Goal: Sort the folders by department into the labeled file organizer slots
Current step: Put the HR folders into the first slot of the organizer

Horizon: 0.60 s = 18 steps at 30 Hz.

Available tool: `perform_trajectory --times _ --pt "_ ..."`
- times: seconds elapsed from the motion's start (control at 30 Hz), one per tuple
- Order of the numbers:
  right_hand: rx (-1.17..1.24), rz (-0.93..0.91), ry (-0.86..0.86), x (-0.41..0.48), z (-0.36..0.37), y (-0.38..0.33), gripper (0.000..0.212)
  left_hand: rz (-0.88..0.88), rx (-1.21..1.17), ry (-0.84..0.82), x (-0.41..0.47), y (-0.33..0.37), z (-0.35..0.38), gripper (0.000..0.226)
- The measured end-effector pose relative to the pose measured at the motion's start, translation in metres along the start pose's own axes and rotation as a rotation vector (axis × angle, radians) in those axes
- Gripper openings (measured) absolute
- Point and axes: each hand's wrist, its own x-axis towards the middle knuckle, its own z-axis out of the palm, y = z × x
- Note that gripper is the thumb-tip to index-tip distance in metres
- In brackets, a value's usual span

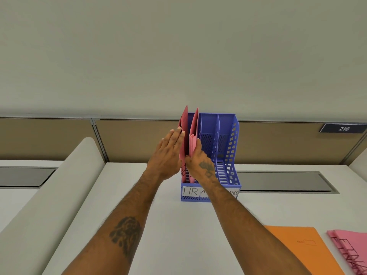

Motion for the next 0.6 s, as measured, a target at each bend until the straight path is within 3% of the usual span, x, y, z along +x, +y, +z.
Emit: perform_trajectory --times 0.3,0.6 --pt "-0.22 -0.151 -0.068 -0.049 -0.036 0.016 0.078 -0.047 -0.005 0.015 -0.041 0.013 -0.017 0.101" --pt "-0.443 -0.288 -0.051 -0.119 -0.063 0.038 0.093 -0.075 0.07 -0.024 -0.108 0.034 -0.011 0.089"
